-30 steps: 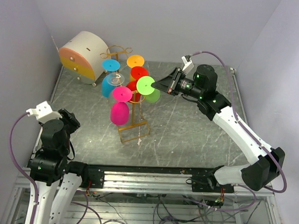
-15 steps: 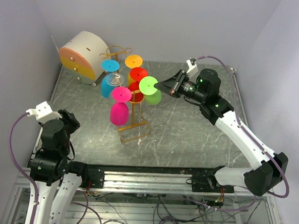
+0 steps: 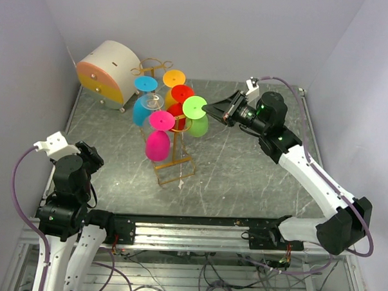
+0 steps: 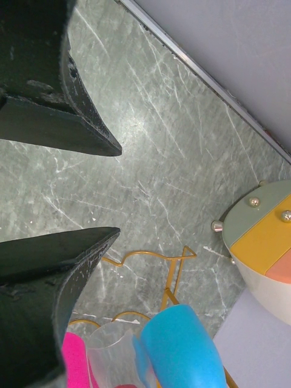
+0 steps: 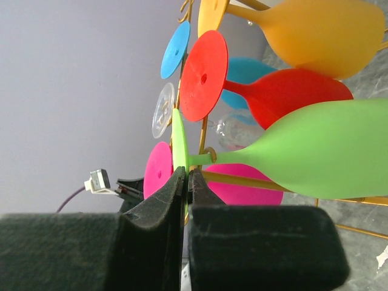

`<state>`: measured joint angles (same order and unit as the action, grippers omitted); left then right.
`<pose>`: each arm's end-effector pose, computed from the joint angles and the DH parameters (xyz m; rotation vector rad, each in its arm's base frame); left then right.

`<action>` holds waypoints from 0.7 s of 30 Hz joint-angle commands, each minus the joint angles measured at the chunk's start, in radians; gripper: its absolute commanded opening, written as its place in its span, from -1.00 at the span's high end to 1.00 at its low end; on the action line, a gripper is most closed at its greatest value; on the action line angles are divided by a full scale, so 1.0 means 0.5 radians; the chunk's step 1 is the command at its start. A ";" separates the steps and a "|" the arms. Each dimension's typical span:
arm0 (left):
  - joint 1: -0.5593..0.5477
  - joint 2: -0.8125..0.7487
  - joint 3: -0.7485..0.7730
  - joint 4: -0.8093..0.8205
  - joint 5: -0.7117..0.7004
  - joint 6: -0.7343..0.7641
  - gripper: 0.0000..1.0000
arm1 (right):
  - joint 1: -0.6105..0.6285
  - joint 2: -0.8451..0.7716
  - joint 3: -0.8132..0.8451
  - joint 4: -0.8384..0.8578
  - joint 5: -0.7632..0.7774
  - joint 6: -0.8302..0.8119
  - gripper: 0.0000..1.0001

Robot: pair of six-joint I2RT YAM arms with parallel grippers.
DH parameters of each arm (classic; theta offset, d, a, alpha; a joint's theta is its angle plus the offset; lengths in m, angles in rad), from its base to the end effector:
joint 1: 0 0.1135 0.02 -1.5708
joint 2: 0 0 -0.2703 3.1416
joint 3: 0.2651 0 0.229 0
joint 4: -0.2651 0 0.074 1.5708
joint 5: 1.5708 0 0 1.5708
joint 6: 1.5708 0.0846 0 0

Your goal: Take the wine glass off the wine glass rack

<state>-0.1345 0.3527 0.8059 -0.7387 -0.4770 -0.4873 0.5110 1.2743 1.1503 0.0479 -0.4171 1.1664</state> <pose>0.0863 0.0275 0.3156 -0.6364 1.7090 0.0044 0.2612 0.1857 0.3927 0.2554 1.8941 1.5579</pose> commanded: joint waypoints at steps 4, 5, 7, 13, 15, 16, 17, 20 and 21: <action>0.014 -0.009 0.014 0.014 -0.052 -0.022 -0.22 | -0.026 -0.118 -0.025 0.070 0.209 0.088 1.00; 0.014 -0.010 0.013 0.014 -0.052 -0.022 -0.22 | -0.028 -0.128 -0.036 0.083 0.210 0.102 1.00; 0.014 -0.013 0.012 0.014 -0.053 -0.022 -0.22 | -0.026 -0.142 -0.051 0.098 0.207 0.125 1.00; 0.014 -0.015 0.012 0.014 -0.053 -0.025 -0.22 | -0.025 -0.154 -0.065 0.077 0.190 0.157 1.00; 0.014 -0.018 0.014 0.014 -0.054 -0.024 -0.22 | -0.027 -0.162 -0.064 0.044 0.212 0.145 1.00; 0.014 -0.017 0.013 0.014 -0.053 -0.023 -0.22 | -0.025 -0.166 -0.066 0.030 0.226 0.141 1.00; 0.014 -0.015 0.014 0.014 -0.052 -0.026 -0.22 | -0.026 -0.174 -0.075 0.025 0.243 0.136 1.00; 0.014 -0.017 0.013 0.011 -0.055 -0.026 -0.22 | -0.026 -0.187 -0.092 -0.001 0.287 0.132 1.00; 0.014 -0.016 0.014 0.011 -0.055 -0.027 -0.22 | -0.027 -0.190 -0.100 -0.005 0.297 0.135 1.00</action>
<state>-0.1345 0.3523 0.8059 -0.7391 -0.4789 -0.4873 0.5076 1.2076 1.1160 0.0341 -0.3290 1.2343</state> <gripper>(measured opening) 0.611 0.010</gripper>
